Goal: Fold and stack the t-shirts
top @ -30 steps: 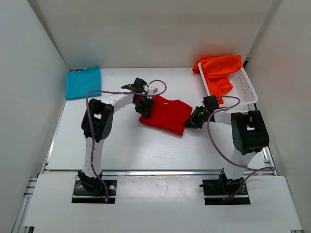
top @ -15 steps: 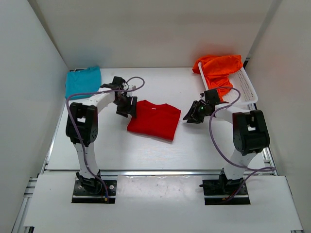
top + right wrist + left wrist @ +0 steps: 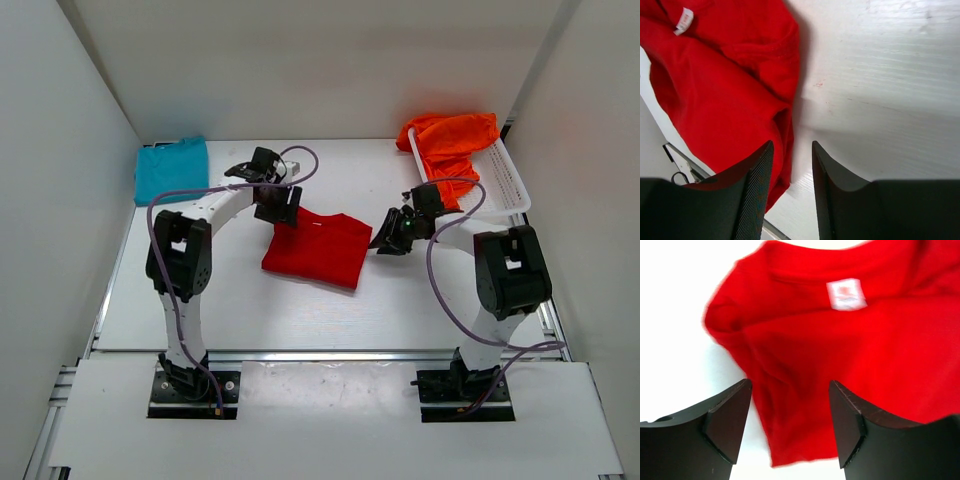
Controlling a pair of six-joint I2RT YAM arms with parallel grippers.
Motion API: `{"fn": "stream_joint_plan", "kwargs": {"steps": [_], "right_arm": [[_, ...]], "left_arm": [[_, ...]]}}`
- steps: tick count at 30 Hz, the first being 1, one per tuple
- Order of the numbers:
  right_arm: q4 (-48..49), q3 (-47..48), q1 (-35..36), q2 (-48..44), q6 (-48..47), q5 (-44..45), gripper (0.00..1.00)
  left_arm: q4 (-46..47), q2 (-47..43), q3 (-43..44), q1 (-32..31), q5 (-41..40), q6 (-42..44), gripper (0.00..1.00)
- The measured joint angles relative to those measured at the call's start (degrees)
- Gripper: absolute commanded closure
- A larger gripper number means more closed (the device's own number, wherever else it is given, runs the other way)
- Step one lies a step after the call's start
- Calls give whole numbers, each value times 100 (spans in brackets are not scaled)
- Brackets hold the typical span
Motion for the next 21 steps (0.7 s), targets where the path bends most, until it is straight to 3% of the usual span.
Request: {"fn": "stream_joint_plan", "kwargs": {"steps": [11,21], "right_arm": [[-142,481,90,597,-107,-13,57],[-109,289,129,299,-96,7,54]], "left_arm": [[555,262,-118,310,-944,-46,23],[538,-450,-874,518,-382,-153,15]]}}
